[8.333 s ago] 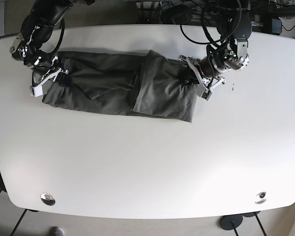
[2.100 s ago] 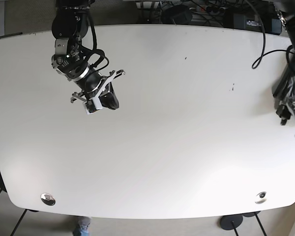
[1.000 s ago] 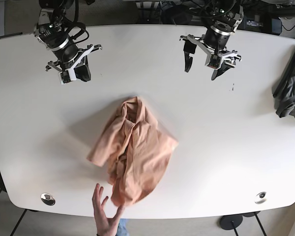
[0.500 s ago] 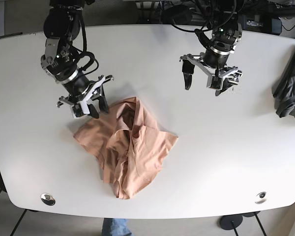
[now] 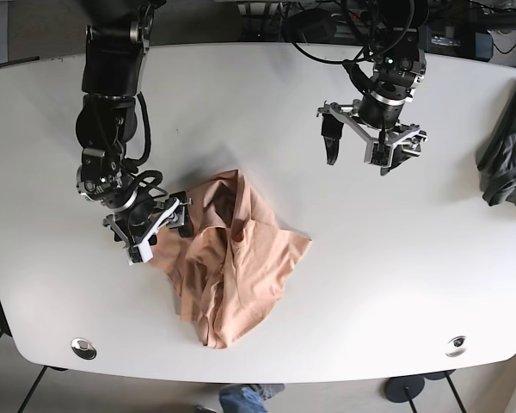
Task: Fold the T-shirt properly
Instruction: 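Reach the right gripper to the crumpled peach shirt and grasp it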
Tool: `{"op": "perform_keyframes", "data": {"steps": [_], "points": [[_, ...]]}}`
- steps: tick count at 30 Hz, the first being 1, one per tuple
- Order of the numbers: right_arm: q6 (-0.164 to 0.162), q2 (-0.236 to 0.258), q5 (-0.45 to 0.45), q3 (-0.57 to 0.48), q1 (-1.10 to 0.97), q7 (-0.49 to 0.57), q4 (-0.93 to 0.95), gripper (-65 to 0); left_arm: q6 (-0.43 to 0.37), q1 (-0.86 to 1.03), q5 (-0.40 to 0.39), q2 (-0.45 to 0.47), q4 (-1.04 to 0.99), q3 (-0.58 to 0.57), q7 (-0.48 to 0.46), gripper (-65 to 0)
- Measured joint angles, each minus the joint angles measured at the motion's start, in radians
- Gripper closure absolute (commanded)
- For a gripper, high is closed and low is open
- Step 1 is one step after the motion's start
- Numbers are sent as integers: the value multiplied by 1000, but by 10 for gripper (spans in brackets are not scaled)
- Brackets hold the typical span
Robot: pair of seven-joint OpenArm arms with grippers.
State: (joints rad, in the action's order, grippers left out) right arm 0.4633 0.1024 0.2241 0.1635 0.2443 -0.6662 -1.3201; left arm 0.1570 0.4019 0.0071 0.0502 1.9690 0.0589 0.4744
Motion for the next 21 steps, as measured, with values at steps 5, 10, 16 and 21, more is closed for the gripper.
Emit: {"op": "perform_keyframes", "data": {"steps": [5,10,16,21], "points": [[3,-2,7,-2,79,0,160,-466,0,0,0,0,0,-3,0,-546],[1,-6,10,-134,99,5,218,-466,0,0,0,0,0,-3,0,-546],[-6,-27,18,-140,54,74,213,-444,0,0,0,0,0,-3,0,-546],[-6,-36,23,-144,-77,113,99,-13,0,0,0,0,0,-2,0,-546]]}}
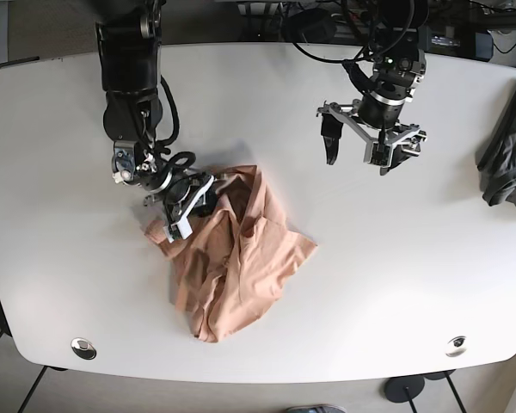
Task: Fold the T-shirt properly
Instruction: 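Reach the right gripper to the crumpled peach shirt and grasp it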
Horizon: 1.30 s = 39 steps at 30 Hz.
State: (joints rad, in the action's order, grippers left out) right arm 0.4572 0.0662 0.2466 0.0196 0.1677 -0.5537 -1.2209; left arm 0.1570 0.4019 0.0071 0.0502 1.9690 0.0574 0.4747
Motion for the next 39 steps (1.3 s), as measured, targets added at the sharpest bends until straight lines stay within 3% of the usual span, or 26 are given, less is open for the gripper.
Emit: {"op": "perform_keyframes", "data": {"steps": [2,10,11,12,14,15,17,21,33,39], "points": [[0,-9,-2,0,-59,19,-58,-48,0,0,0,0,0,0,0,-546],[-1,-19,-13,-5,-362,-13,-424,-63,1,-7,0,0,0,-1,1,-546],[-2,-19,-14,-9,-402,-19,-476,-132,0,-21,0,3,0,-1,7,-546],[-8,-13,-20,-43,-425,-40,-516,-268,0,-34,0,7,-1,-1,9,-546],[0,-8,-18,-85,-440,-64,-562,-469,0,-40,0,8,-1,-1,23,-546],[11,-14,-10,-85,-444,-65,-591,-541,1,-43,0,8,-1,-1,35,-546],[10,-13,-8,-80,-430,-55,-630,-623,0,-61,0,8,-2,-1,37,-546],[-5,-11,-19,-13,-261,-58,-543,-621,0,-65,0,3,-2,-1,34,-546],[10,10,-11,-12,158,-53,-17,-620,0,-33,0,2,-1,-1,34,-546],[6,31,-11,-14,197,56,145,-618,0,-23,0,0,-1,-1,34,-546]]}}
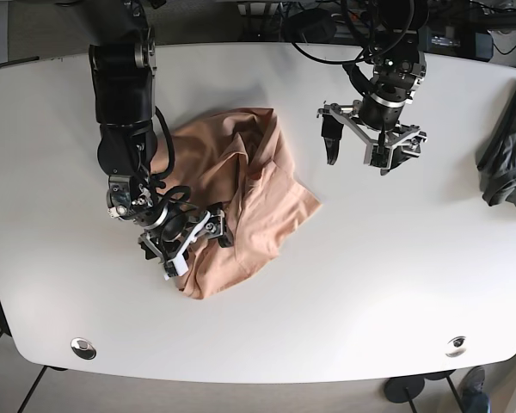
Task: Fold the T-shirt properly
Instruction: 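Reach the right gripper to the crumpled peach shirt and grasp it, then lift the peach shirt with the right gripper and drag it across the table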
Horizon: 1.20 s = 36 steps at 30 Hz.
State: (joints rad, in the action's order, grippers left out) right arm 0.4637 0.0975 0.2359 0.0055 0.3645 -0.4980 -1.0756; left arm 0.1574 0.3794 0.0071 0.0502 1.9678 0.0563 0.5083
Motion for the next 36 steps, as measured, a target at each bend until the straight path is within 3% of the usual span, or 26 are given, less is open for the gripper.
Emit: {"op": "perform_keyframes", "data": {"steps": [2,3,4,7,9,14,20,27,29,33,35,36], "points": [[-4,14,-1,2,-2,25,28,-593,0,0,0,0,0,0,0,-546],[-4,17,-1,3,-1,31,39,-541,0,0,0,0,0,0,0,-546],[-3,16,0,4,0,44,54,-419,0,0,0,0,0,0,0,-546],[6,6,5,1,-17,53,59,-138,0,0,0,0,0,0,0,-546],[6,3,5,1,-41,49,43,-14,0,-1,0,0,0,0,0,-546],[-3,-2,5,2,-158,-59,-177,-21,0,-3,0,0,0,0,0,-546],[-1,-49,3,0,-371,-209,-522,-21,0,-26,0,0,0,-3,0,-546],[-3,-84,-4,-1,-529,-241,-658,-41,0,-26,-1,-2,0,-38,0,-546],[-3,-84,0,-1,-546,-238,-696,-140,3,-25,0,-2,0,-37,0,-546],[-3,-81,0,2,-543,-236,-716,-463,0,-25,0,0,0,-37,0,-546],[1,-82,0,30,-515,-240,-715,-563,0,-26,0,0,0,-37,0,-546],[6,-87,5,61,-493,-237,-715,-582,0,-25,0,0,0,-37,0,-546]]}}
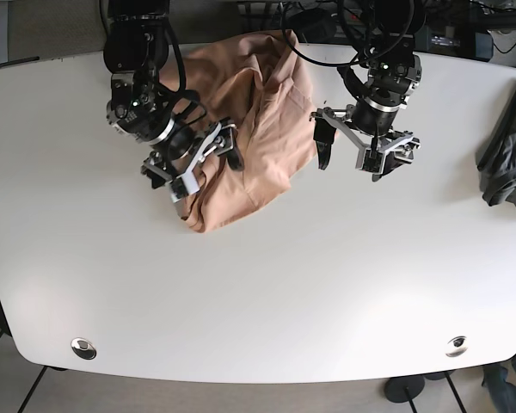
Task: Fold the T-shirt properly
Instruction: 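Lift the peach shirt with the right gripper and drag it across the table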
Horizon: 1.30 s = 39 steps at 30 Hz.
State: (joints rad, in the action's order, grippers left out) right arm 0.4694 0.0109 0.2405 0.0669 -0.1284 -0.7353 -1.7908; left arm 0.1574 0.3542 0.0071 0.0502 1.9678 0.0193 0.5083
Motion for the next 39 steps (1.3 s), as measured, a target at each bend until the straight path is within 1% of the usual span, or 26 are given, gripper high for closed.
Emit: {"op": "perform_keyframes", "data": {"steps": [2,4,7,8,9,10,13,15,16,19,20,22,25,26,27,28,29,31,32,37,39], "points": [[-9,1,-2,61,59,5,14,-582,0,0,0,0,0,0,0,-546],[-10,7,-3,97,132,4,76,-582,0,1,0,0,0,1,0,-546],[-6,14,-8,140,256,-1,238,-582,0,5,0,0,0,3,0,-546],[2,35,0,148,314,2,330,-582,0,8,0,1,0,5,0,-546],[0,48,-1,152,352,2,394,-582,0,8,0,2,0,5,0,-546],[-6,57,-8,157,385,7,451,-582,0,9,0,1,0,5,0,-546],[-6,75,-8,162,438,10,595,-582,2,9,0,-2,0,4,0,-546],[-4,66,-4,160,435,10,645,-582,0,7,0,1,0,4,0,-546],[1,64,3,157,430,31,654,-582,0,5,0,0,0,4,0,-546],[5,39,0,158,423,37,655,-582,0,2,0,0,0,4,0,-546],[23,32,0,158,417,50,655,-582,0,2,0,0,0,4,0,-546],[50,16,3,158,412,51,655,-582,0,3,0,0,-1,4,0,-546],[51,3,4,155,409,51,655,-580,0,0,0,0,0,4,0,-546],[51,-2,8,155,406,55,654,-558,0,0,0,0,-1,4,0,-546],[51,-2,6,155,404,53,654,-510,0,0,0,0,-1,4,0,-546],[50,-2,7,142,401,54,654,-409,0,0,0,0,-1,4,0,-546],[51,0,6,123,401,51,654,-341,0,0,0,1,0,4,0,-546],[51,-3,6,101,396,43,655,-227,0,0,0,1,-3,4,0,-546],[51,-9,6,100,395,42,655,-181,0,0,0,1,-8,4,0,-546],[43,-31,-1,100,393,31,658,-16,0,0,0,3,-16,5,0,-546],[43,-33,-1,99,393,31,656,-19,0,0,0,6,-16,5,0,-546]]}}
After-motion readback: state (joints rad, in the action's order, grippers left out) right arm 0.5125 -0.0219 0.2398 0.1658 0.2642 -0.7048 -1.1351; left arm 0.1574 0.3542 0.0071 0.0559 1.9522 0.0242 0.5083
